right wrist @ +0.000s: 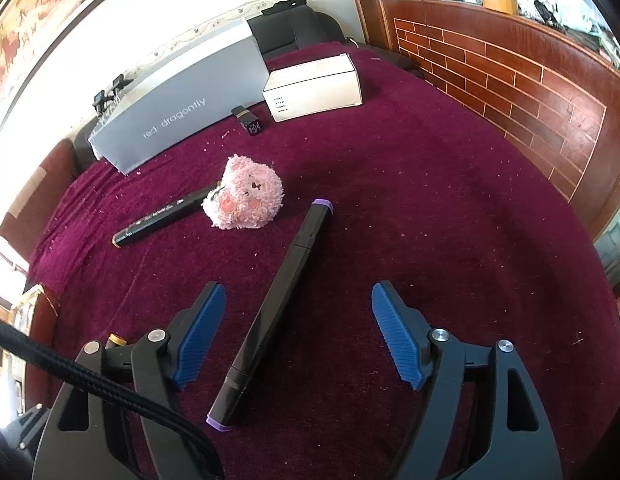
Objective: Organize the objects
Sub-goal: 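Lift the marker with the left gripper while the right gripper closes on the purple-capped marker, then carry both held markers over the white tray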
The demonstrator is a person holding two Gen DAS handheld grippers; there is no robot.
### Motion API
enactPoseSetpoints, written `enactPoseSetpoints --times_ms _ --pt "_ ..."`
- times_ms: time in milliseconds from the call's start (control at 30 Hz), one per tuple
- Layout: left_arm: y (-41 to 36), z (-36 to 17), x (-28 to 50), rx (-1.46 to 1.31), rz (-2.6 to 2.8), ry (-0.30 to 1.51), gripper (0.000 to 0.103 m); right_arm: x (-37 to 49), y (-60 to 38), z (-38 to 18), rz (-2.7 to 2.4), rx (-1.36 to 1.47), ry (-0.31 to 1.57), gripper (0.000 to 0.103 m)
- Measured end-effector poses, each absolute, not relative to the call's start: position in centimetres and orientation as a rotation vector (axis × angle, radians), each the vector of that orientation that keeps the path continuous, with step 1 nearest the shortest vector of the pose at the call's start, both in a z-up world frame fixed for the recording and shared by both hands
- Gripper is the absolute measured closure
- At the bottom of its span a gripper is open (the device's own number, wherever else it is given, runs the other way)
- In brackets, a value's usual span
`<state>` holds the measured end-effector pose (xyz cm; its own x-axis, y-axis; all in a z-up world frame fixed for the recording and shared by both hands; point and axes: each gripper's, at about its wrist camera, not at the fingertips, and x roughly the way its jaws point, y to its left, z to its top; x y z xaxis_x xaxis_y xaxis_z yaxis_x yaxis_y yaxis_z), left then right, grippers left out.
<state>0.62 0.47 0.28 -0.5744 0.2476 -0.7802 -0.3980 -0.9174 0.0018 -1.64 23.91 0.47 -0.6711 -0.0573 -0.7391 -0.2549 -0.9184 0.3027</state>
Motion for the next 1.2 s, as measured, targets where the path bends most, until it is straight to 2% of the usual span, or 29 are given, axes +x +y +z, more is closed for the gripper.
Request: enactPoseSetpoints --times_ms 67,200,300,367,433,500,533,667,733,833,900,1000,1067,1133,1200 --pt "0.4 0.3 0.6 -1.196 2.489 0.244 0.087 -1.8 24.0 0.5 2.736 -1.232 0.614 0.019" --pt "0.2 0.3 0.5 -1.198 2.484 0.222 0.087 -2.1 23.6 1.1 2.707 -1.317 0.557 0.024" --pt "0.0 0.2 0.4 -1.199 2.476 0.198 0.086 0.2 23.1 4.3 2.724 -1.186 0.453 0.023" --pt "0.0 0.2 0.4 -1.199 2.473 0.191 0.086 2.2 22.8 6.8 2.746 -1.035 0.410 0.017" --pt "0.0 0.3 0.4 -1.197 2.467 0.186 0.084 2.9 23.3 7.9 2.771 -0.979 0.488 0.000" --pt "-0.1 0.3 0.4 -1.195 2.456 0.176 0.082 1.5 24.3 7.3 2.721 -1.145 0.584 0.001" --pt "-0.2 0.3 0.4 -1.194 2.453 0.171 0.081 0.4 24.4 6.6 2.689 -1.253 0.606 0.009" --pt "-0.3 0.3 0.4 -1.195 2.444 0.146 0.081 -2.0 22.6 4.5 2.593 -1.382 0.423 0.022" --pt "-0.5 0.4 0.3 -1.195 2.439 0.129 0.081 -2.9 21.7 3.4 2.549 -1.434 0.380 0.037" --pt "-0.7 0.4 0.3 -1.197 2.432 0.101 0.081 -4.4 20.7 1.8 2.478 -1.479 0.325 0.050" --pt "-0.9 0.4 0.2 -1.197 2.424 0.081 0.081 -5.1 20.4 1.0 2.437 -1.507 0.315 0.055" --pt "-1.1 0.4 0.1 -1.197 2.419 0.058 0.081 -5.3 19.8 0.6 2.412 -1.500 0.261 0.056" --pt "-1.1 0.4 0.1 -1.197 2.420 0.058 0.081 -5.4 19.3 0.6 2.427 -1.483 0.226 0.066" --pt "-1.2 0.4 0.1 -1.203 2.437 0.056 0.088 -5.3 18.8 0.6 2.455 -1.478 0.185 0.086" --pt "-1.7 0.4 -0.1 -1.208 2.441 0.024 0.092 -4.8 18.4 0.6 2.472 -1.474 0.164 0.091"
